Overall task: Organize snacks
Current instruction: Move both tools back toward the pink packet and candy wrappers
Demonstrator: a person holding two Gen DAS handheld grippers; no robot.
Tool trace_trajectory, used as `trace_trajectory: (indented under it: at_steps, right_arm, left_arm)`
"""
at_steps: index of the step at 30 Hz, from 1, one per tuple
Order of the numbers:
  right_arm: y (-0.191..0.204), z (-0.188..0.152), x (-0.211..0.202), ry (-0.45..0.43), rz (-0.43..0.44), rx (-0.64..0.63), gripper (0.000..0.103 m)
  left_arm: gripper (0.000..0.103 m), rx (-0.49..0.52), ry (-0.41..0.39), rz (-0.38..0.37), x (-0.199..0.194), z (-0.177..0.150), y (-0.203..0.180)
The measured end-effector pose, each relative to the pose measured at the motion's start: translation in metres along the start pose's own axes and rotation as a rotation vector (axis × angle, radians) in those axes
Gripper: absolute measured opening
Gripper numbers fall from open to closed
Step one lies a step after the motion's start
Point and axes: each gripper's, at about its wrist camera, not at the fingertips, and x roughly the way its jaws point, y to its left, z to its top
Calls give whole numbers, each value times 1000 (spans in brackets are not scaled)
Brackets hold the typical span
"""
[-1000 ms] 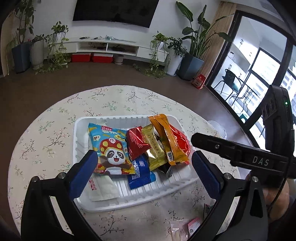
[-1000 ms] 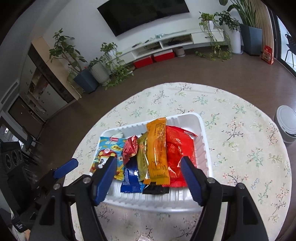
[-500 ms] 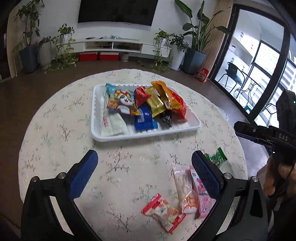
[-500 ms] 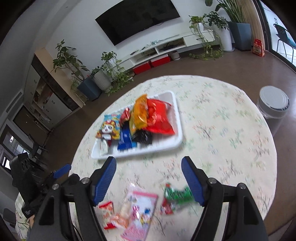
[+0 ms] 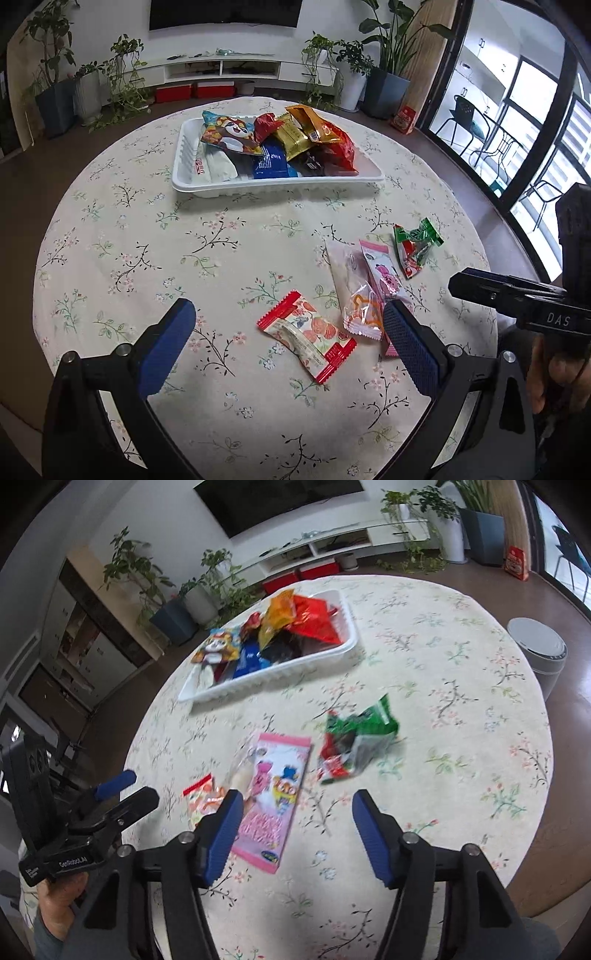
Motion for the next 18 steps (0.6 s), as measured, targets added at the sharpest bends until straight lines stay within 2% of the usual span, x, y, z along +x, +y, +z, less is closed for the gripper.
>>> trace_trajectory:
  at_steps: [9,18]
  right_arm:
    - [24,-8,26,49,-17,-44,57]
    - [32,-6,52,101,-85,-78,49]
  left_arm:
    - [103,19,10,11,1,2,0]
    - [102,36,27,8,10,8,1]
